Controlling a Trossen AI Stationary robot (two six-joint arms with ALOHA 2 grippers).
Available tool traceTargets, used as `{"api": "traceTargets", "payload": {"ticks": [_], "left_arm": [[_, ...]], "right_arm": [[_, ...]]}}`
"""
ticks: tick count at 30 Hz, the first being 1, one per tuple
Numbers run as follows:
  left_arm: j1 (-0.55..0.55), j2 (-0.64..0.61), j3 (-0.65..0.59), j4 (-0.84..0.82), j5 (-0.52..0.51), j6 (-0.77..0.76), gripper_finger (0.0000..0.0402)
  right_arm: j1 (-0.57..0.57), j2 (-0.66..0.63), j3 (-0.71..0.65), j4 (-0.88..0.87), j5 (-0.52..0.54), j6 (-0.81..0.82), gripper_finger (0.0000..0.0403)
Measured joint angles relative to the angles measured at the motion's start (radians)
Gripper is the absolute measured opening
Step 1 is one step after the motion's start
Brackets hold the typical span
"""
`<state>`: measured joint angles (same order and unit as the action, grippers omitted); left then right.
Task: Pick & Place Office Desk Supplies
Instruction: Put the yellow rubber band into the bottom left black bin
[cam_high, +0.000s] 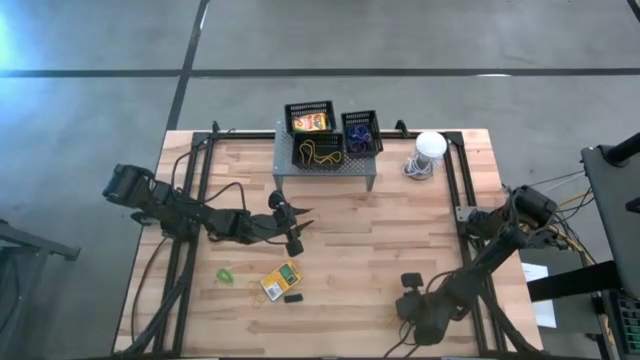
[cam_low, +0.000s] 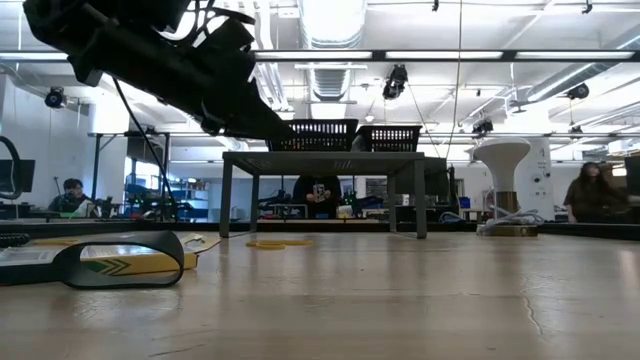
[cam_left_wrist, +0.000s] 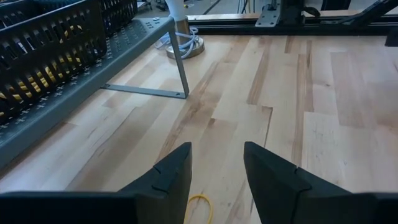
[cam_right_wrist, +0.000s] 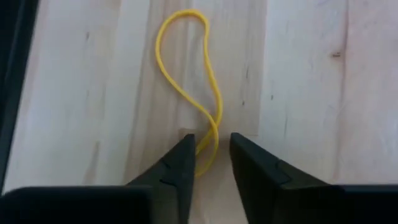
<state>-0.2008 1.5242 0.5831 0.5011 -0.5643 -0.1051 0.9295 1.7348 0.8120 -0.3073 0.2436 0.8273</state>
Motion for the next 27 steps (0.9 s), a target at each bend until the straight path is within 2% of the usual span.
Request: {"api": "traceTargets", "payload": {"ticks": [6, 10, 16, 23, 27], "left_arm": [[0.001, 0.000, 0.000, -0.001, 0.000, 0.000, 0.0149], [0.001, 0.000, 0.000, -0.003, 0.000, 0.000, 0.0149], [0.001, 0.000, 0.000, -0.003, 0.000, 0.000, 0.0149], [-0.002, 0.000, 0.000, -0.003, 0.000, -0.010, 0.0149], [-0.036, -0.035, 0.000, -0.019, -0.001, -0.029, 0.0149]], "right_arm": [[0.010, 0.013, 0.003, -0.028, 0.097, 0.005, 0.0015], [-0.008, -0.007, -0.007, 0.027, 0.193, -0.029, 0.0011], [-0.092, -0.030, -0.009, 0.186, 0.423, -0.148, 0.0009], [-0.261, -0.027, -0.015, 0.424, 0.469, -0.539, 0.0009], [-0.390, -0.028, -0.029, 0.620, 0.442, -0.779, 0.0008]]}}
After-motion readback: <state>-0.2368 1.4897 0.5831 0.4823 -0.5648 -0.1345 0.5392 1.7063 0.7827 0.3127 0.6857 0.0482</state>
